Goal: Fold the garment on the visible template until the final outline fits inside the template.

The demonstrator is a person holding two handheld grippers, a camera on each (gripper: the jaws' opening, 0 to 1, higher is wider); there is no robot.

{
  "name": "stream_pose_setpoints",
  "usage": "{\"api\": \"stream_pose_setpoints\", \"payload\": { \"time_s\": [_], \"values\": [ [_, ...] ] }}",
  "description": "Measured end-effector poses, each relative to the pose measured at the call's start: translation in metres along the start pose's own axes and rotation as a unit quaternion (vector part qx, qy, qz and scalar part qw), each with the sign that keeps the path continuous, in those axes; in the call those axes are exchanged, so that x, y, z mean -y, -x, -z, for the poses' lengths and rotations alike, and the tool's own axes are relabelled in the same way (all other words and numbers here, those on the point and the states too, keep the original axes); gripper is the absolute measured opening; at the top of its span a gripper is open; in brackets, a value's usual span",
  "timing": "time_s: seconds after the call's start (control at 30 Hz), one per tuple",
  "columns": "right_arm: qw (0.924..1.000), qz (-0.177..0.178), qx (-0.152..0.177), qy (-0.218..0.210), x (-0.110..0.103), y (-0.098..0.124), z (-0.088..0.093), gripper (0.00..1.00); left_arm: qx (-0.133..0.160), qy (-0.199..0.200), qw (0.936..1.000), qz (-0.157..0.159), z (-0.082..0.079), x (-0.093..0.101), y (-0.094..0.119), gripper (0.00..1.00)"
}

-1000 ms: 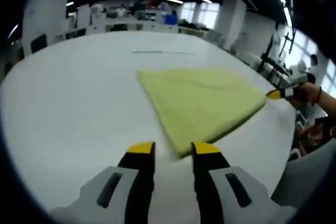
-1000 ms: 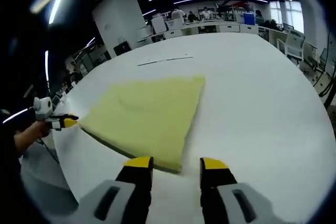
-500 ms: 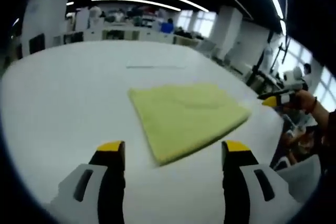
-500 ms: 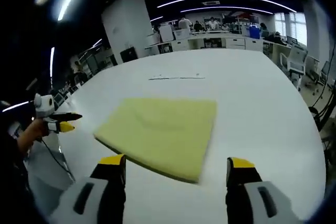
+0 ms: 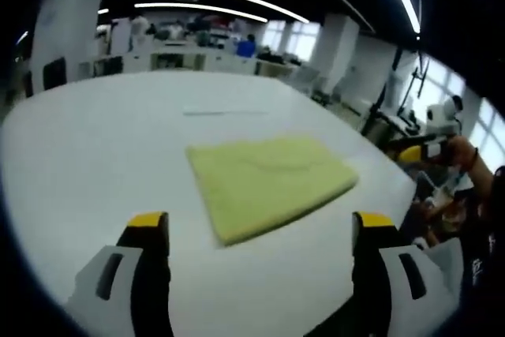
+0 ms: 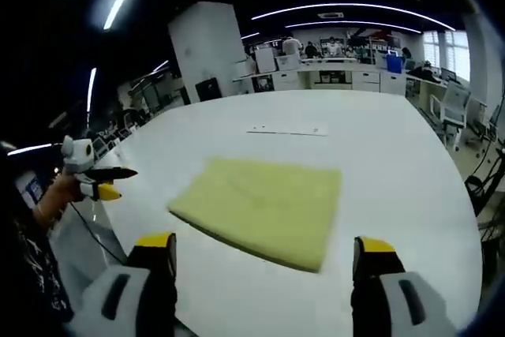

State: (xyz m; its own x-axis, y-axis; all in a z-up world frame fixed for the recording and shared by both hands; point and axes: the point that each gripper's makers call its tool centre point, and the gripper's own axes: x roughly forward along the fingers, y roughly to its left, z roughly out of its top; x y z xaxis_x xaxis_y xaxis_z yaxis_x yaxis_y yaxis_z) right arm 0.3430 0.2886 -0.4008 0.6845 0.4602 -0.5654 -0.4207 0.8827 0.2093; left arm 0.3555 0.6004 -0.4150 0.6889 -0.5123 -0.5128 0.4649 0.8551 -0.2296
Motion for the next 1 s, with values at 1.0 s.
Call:
{"api": "stream_pose_setpoints", "payload": {
  "time_s": [1.0],
  "values": [
    [0.9999, 0.011, 0.000, 0.006, -0.013, 0.011, 0.024, 0.99, 0.001, -0.003, 0.9997, -0.024, 0.003, -0.006, 0.005, 0.99]
  ]
}}
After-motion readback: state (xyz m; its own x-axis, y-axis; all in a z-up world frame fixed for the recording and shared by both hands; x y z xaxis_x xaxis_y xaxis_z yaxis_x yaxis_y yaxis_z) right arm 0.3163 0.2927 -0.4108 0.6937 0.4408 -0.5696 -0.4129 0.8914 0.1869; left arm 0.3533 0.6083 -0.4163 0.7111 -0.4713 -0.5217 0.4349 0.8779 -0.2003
